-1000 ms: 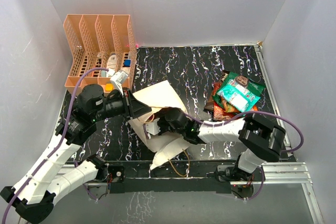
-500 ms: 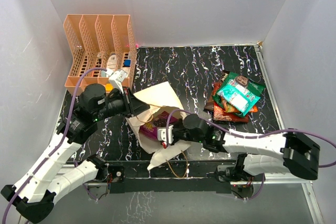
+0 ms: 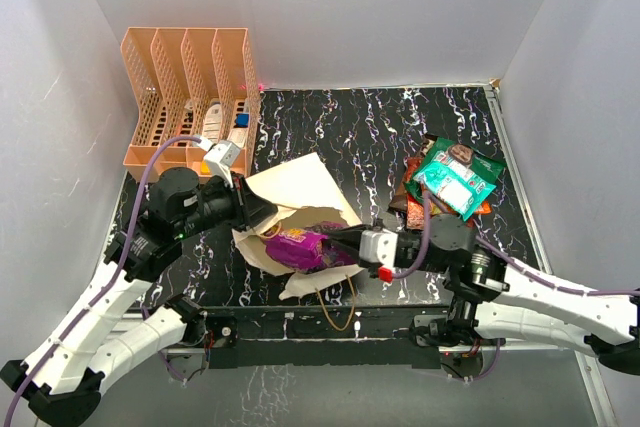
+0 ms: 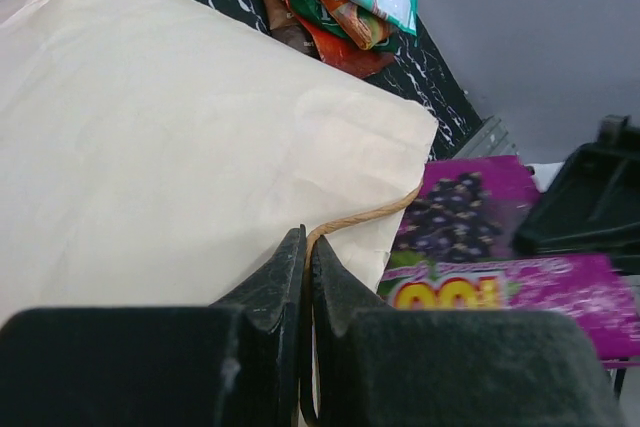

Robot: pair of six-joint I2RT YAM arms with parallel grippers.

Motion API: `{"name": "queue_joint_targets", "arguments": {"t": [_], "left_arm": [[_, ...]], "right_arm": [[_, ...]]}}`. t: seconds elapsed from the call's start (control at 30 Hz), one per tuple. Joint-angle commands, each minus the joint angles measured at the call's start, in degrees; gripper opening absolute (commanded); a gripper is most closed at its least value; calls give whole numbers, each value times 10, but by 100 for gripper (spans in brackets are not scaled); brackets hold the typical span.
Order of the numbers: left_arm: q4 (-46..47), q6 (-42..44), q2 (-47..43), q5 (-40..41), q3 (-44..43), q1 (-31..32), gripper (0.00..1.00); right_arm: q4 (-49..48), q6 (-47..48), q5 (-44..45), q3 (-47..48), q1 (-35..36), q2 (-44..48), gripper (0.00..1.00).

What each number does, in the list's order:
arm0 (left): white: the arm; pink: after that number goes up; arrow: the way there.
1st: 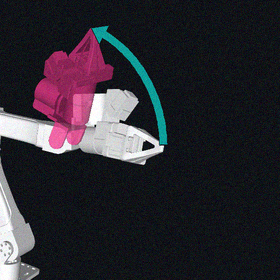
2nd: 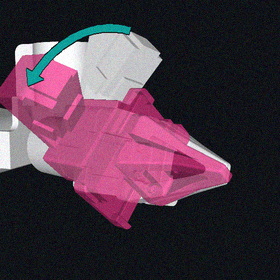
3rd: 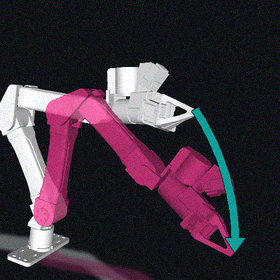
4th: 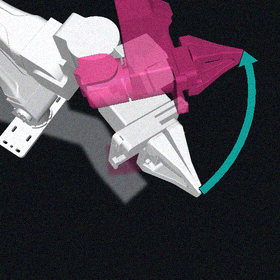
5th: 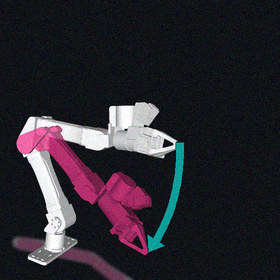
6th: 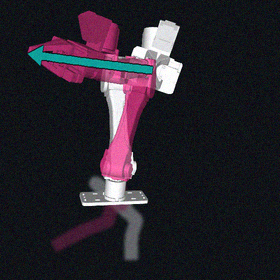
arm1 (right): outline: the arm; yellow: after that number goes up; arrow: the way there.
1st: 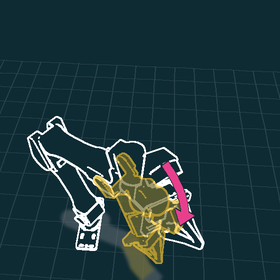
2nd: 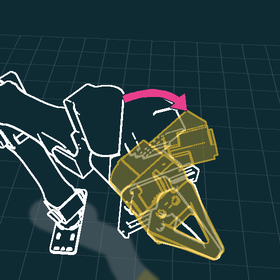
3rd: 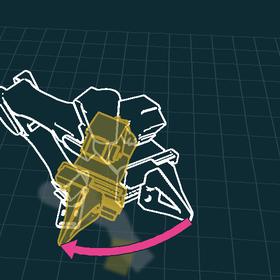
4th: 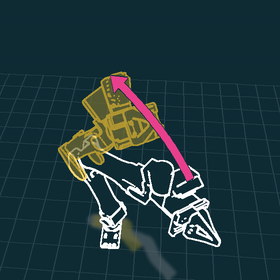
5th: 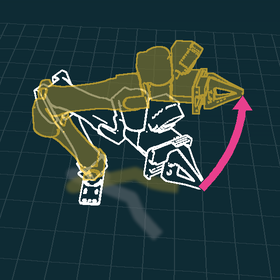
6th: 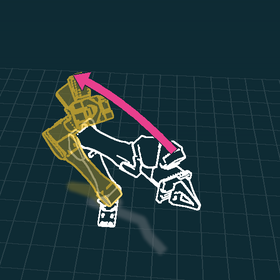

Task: Take the snacks out of the paper bag
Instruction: Take out the snack from the paper bag, then place the snack at the center of the board.

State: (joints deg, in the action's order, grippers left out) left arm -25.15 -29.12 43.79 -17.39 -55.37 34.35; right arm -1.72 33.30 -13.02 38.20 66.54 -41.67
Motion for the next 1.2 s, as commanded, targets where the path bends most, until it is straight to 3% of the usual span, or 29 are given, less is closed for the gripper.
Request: {"name": "queue_joint_targets", "arguments": {"t": [0.0, 0.3, 0.53, 0.87, 0.97, 1.17], "left_arm": [[-20, 46, -18, 12, 9, -1, 0], [-31, 20, -28, 35, 13, 0, 0], [-9, 0, -17, 11, 8, -1, 0], [-5, -3, -9, 0, -5, -1, 0], [7, -12, -6, -17, -13, -1, 0], [50, -33, 0, -53, -34, -1, 0]], "right_arm": [[-85, -22, -26, 108, 2, 26, 7], [-137, -7, -13, 191, 2, 17, 7], [-156, 65, 207, 239, 2, -24, 7], [-183, 211, 378, 294, -7, -128, 7], [-183, 222, 398, 280, -70, -163, 7], [-170, 156, 329, 206, -272, -218, 7]]}}
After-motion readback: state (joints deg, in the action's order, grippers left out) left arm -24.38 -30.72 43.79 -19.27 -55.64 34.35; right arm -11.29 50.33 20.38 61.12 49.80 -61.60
